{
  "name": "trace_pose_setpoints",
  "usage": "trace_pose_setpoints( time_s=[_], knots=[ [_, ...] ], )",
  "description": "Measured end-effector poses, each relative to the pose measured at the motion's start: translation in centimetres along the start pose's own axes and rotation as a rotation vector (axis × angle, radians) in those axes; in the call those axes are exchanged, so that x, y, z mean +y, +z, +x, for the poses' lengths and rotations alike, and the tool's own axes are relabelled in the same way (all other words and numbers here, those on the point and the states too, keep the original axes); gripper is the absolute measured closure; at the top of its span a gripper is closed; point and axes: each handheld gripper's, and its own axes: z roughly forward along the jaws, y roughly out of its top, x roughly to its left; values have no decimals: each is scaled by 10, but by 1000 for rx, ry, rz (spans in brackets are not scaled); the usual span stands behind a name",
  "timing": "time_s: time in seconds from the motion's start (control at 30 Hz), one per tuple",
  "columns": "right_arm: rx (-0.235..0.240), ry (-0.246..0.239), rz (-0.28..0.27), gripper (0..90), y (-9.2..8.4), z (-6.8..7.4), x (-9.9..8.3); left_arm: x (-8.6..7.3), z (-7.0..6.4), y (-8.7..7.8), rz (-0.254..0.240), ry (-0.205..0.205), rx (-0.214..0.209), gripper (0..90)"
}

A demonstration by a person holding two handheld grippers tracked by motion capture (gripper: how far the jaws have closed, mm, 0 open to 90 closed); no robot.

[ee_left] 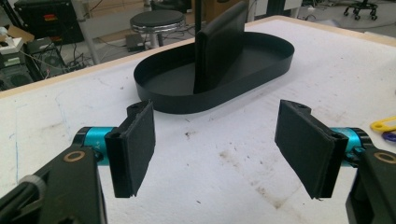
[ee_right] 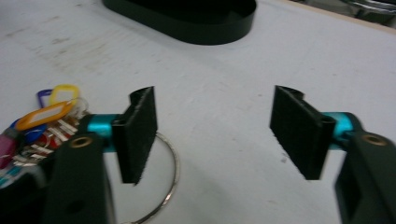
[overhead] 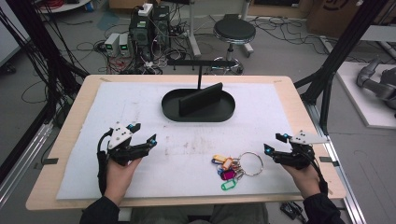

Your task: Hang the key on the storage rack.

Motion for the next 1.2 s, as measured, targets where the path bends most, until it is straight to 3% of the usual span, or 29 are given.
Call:
trace_pose_setpoints(
  time_s=[0.07,0.13,0.33,0.53,0.7,0.93,1.2],
  knots=[
    [28,-7,-14,421,2,4,-5,-1,0,1,3,-3,-1,291],
    [47,-11,32,456,9,6,-8,-1,0,2,5,-3,-3,291],
    [45,-18,97,536,16,7,-11,-2,-2,3,22,22,-8,291],
    [55,-9,164,626,24,6,-15,-5,-2,5,31,16,-11,291],
    [76,-28,219,680,31,9,-18,-5,-2,6,35,15,-12,290],
    [77,-59,264,734,40,14,-20,-6,-3,7,40,23,-18,291],
    [76,-61,270,817,41,17,-19,-7,-4,7,47,24,-20,291]
  ],
)
